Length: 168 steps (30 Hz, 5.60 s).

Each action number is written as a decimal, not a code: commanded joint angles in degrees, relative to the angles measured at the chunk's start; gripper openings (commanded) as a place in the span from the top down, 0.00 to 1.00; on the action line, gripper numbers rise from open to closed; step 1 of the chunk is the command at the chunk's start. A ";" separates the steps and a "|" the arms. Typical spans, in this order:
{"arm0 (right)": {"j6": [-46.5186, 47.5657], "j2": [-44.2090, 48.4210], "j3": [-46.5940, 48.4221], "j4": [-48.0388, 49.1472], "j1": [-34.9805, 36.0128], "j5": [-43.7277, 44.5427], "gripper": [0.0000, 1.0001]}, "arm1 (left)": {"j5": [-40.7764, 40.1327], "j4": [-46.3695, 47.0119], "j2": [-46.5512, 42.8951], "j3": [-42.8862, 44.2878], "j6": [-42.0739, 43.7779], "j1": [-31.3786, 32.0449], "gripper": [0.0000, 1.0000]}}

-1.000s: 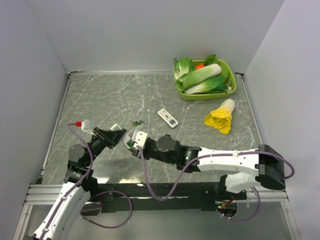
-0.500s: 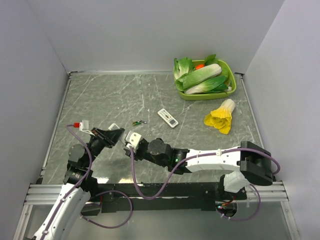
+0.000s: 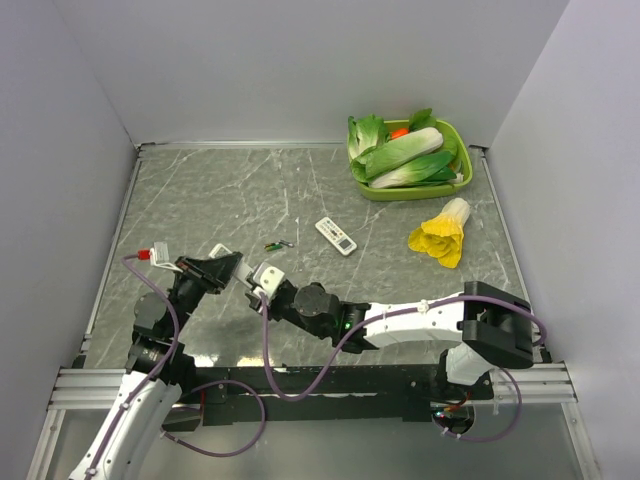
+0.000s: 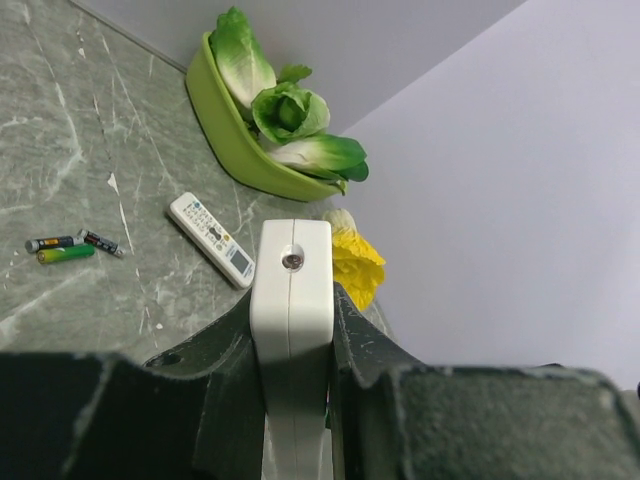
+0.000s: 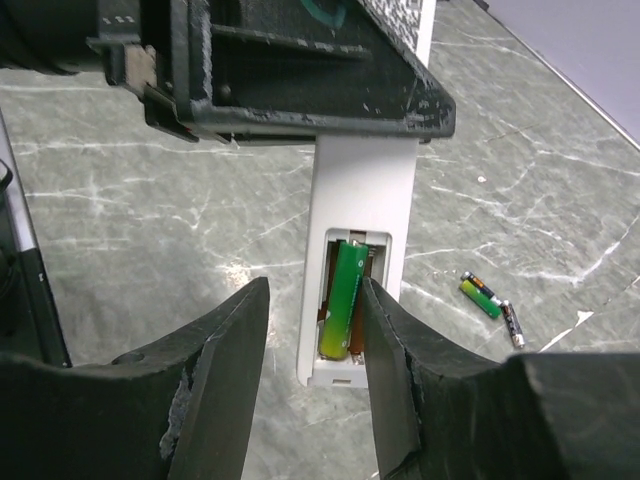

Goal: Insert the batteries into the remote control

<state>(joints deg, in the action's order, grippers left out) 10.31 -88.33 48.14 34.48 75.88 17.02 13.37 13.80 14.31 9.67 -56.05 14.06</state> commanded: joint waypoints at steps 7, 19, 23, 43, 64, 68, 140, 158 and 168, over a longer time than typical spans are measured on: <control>0.94 -2.28 -2.70 10.78 0.06 1.71 0.54 | -2.47 1.84 -2.44 1.58 -1.08 0.17 0.96; 4.28 -4.39 -1.38 14.38 -0.03 1.35 0.54 | -2.20 2.11 -2.97 1.67 -0.11 0.17 0.97; 4.90 -4.74 -0.77 14.83 -0.03 1.26 0.54 | -2.20 1.67 -3.49 1.75 0.24 0.17 0.96; 10.61 -2.01 -5.43 26.07 -0.03 -1.81 0.44 | -3.26 0.96 -5.96 1.49 4.99 0.17 0.96; 11.14 -5.53 -0.94 21.69 -0.03 -4.01 0.52 | -4.05 -0.53 -5.08 2.81 2.79 0.17 0.96; 10.44 -6.06 -0.77 20.28 0.06 -4.36 0.52 | -4.75 -1.76 -4.38 3.77 2.26 0.17 0.96; -25.93 21.46 -11.93 -3.11 -17.52 -42.14 0.23 | 18.89 21.09 0.81 0.26 -0.46 0.17 0.98; -31.40 15.39 -10.96 5.95 -18.75 -47.78 0.35 | 23.64 26.45 3.10 1.05 -2.75 0.17 0.98; -31.93 12.57 -10.08 7.00 -18.66 -48.83 0.42 | 23.64 27.07 3.45 1.23 -3.36 0.17 0.98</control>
<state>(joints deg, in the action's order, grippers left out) -20.38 -74.89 35.64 37.41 57.47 -30.13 36.18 36.71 17.17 9.54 -58.33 14.11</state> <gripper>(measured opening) 0.598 0.275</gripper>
